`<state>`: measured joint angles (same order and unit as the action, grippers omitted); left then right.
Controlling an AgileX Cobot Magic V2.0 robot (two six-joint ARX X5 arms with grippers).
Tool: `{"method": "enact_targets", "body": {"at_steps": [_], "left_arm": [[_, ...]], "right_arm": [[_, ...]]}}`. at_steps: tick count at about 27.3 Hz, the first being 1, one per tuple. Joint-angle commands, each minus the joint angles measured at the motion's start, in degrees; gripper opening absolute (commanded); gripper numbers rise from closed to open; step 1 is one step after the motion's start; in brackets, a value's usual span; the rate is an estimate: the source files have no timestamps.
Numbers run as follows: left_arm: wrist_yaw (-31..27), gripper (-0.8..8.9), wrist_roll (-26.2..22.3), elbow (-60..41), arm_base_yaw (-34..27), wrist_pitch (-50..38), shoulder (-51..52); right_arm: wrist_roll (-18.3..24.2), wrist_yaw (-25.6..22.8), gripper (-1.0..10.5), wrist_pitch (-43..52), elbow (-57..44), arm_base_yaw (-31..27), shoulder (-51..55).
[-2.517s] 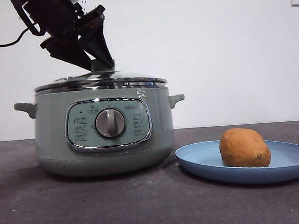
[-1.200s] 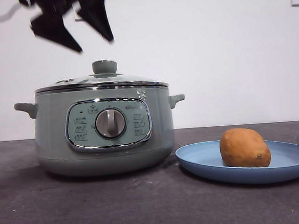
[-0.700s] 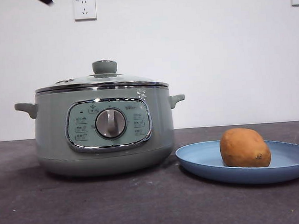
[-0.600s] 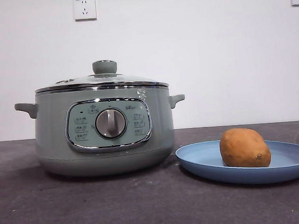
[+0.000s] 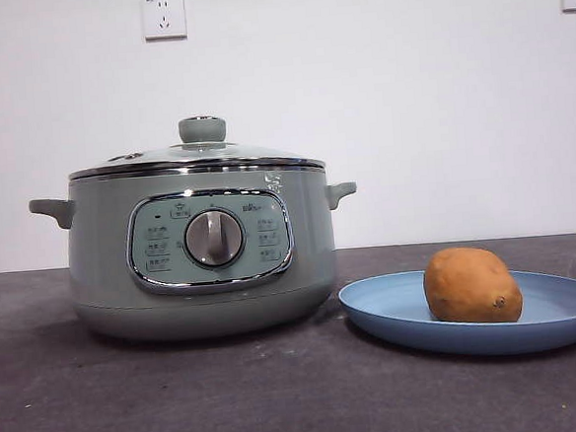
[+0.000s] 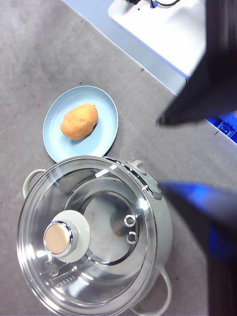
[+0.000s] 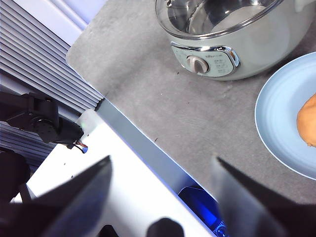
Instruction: Take the potato out from the steamer,put the potato on the plate,close the lid
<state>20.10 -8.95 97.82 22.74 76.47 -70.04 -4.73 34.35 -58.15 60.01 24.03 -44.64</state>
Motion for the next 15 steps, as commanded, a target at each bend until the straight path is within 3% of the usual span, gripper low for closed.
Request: {"method": "enact_targets", "body": {"at_steps": [1,15], "left_arm": [[0.09,-0.08,0.15,-0.15,0.20,1.60,0.20],[-0.31,-0.03,0.28,-0.15,0.17,1.57,0.17]], "right_arm": [[0.15,-0.13,0.0,0.17,0.13,0.09,0.07],[0.13,-0.22,0.0,0.17,0.13,0.09,0.04]]}}
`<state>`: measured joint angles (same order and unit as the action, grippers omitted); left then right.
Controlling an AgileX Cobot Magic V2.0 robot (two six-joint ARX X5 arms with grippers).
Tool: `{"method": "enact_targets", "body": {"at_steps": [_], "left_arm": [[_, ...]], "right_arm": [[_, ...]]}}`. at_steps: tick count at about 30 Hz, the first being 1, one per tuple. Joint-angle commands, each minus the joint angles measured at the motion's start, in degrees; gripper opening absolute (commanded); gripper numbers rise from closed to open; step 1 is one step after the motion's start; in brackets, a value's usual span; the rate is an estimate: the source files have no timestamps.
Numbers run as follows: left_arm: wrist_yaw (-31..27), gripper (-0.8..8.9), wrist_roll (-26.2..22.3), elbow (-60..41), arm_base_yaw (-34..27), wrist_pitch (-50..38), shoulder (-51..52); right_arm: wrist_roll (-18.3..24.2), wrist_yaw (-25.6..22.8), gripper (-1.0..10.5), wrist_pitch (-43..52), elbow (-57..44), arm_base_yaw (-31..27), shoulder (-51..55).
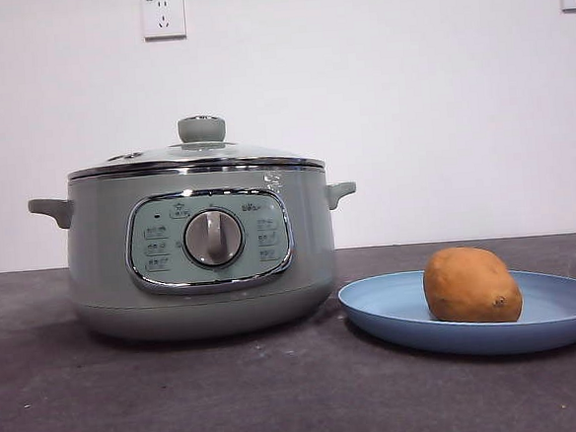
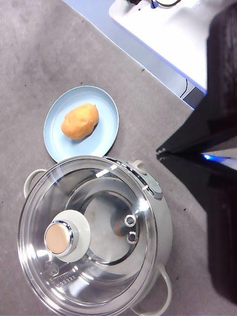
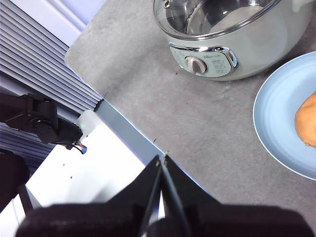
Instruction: Take the potato out from the steamer,put the potato on the plate,close the lid
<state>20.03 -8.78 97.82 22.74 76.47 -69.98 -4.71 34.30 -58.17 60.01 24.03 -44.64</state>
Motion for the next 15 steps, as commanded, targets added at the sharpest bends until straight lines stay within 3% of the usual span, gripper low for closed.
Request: {"method": "enact_targets", "body": {"at_steps": [1,10,15], "left_arm": [[-0.33,-0.03,0.11,-0.15,0.17,1.57,0.11],[-0.66,-0.03,-0.68,-0.15,0.09,0.90,0.13],[-0.42,-0.03,-0.55,-0.66,-4.90,-10.71,3.41]], "right_arm": [[0.11,-0.17,0.0,0.20,0.13,0.09,0.04],[0.11,-0.17,0.0,0.20,0.13,0.09,0.02],[0.11,-0.15,0.0,0.20,0.13,0.09,0.04]]}}
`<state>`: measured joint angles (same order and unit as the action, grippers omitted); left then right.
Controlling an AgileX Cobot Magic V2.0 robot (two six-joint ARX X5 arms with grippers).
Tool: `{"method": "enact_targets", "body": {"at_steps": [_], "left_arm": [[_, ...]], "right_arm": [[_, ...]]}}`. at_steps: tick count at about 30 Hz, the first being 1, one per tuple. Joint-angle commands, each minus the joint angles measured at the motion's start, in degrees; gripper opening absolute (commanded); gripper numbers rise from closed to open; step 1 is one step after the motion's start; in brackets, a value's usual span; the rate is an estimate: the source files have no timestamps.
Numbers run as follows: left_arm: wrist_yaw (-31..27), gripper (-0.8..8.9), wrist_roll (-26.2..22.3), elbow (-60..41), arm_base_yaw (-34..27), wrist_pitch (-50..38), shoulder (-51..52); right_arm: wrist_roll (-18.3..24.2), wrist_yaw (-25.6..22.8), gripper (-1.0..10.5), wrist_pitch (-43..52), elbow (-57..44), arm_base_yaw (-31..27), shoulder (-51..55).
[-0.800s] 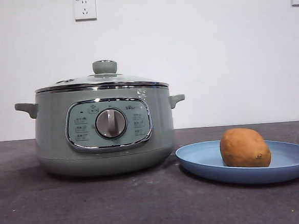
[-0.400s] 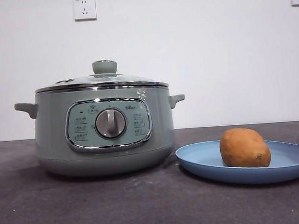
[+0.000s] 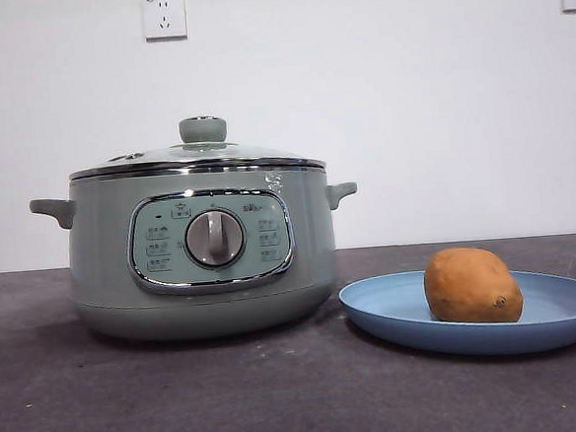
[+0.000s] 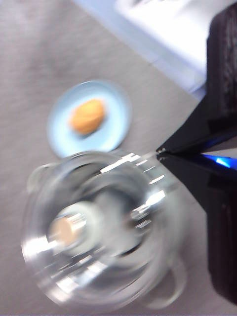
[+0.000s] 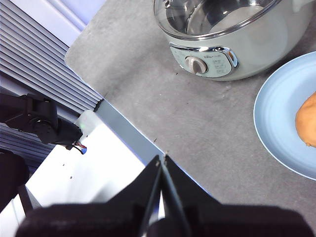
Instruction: Take the potato out from the steamer,put the potato on the plate,close the lid
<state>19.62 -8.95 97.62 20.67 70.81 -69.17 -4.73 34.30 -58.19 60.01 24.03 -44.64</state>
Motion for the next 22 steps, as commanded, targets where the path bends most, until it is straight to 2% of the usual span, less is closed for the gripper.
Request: {"method": "enact_targets", "body": {"at_steps": [1,4,8,11,15,22], "left_arm": [[0.02,-0.03,-0.35,-1.03,-4.31,-7.87,3.98],[-0.07,-0.03,-0.33,-5.44,-9.03,-18.82,9.77],[-0.37,-0.03,-0.26,-16.96,-15.56,-35.08,19.06],[-4.94,-0.03,-0.26,-26.62,-19.63,-44.68,25.75],[-11.85,-0.03,-0.24,-38.38,-23.08,-53.42,32.98],[-14.34,-0.03,0.02,-60.02,-24.98,-63.25,45.70]], "right_arm": [[0.13,-0.15,0.0,0.22,0.13,0.09,0.04],[0.13,-0.17,0.0,0.22,0.13,0.07,0.04],[0.13,-0.17,0.0,0.22,0.13,0.07,0.02],[0.13,-0.17,0.0,0.20,0.13,0.07,0.02],[0.13,-0.17,0.0,0.20,0.13,0.07,0.07],[0.13,-0.15,0.0,0.20,0.13,0.07,0.07]]}}
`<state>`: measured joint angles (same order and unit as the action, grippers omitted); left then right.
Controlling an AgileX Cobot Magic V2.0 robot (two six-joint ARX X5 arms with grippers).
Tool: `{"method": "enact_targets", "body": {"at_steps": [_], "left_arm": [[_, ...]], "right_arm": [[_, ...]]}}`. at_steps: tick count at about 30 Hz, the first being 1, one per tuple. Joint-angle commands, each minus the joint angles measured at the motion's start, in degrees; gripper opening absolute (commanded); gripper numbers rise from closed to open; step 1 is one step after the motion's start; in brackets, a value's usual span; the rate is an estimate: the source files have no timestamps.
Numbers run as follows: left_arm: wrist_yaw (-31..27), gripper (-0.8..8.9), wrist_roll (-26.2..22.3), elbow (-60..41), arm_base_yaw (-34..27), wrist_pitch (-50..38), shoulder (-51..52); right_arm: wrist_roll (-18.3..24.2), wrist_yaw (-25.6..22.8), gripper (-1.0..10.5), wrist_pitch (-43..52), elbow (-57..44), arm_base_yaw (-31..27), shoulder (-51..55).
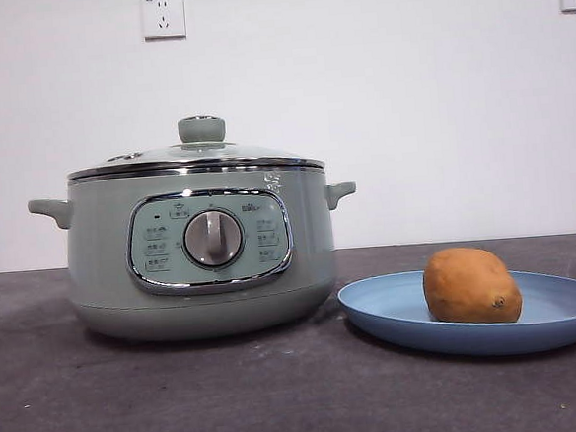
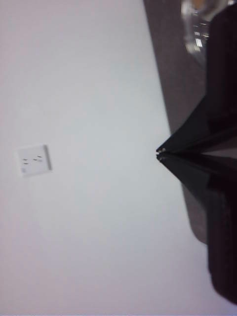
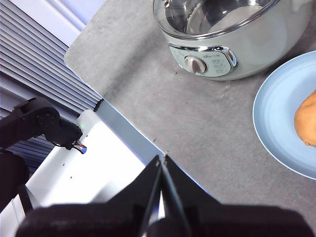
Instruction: Take the potato out from the steamer,put the potato on the plate,close the lid
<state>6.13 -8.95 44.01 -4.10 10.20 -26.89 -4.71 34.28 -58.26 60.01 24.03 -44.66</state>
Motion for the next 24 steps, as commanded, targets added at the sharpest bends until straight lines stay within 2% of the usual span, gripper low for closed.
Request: {"method": "enact_targets", "body": {"at_steps": [1,6,12,24], "left_arm": [[-0.98,-0.03,0.15,-9.07,-0.22,-3.65,4.87],[-1.51,-0.03,2.86,-22.53,-0.22,-6.03,12.48],[-1.53,-0.03,5.35,-33.86,-0.22,-5.92,19.04],[-1.60,-0.03,6.27,-43.80,-0.22,-3.45,26.71]], "right_arm": [[0.11,-0.13,0.0,0.26,0.13,0.07,0.09],[0.11,-0.15,0.0,0.26,0.13,0.07,0.09],[0.11,-0.15,0.0,0.26,0.13,0.07,0.09],[0.11,-0.15,0.0,0.26,0.13,0.07,0.09]]}}
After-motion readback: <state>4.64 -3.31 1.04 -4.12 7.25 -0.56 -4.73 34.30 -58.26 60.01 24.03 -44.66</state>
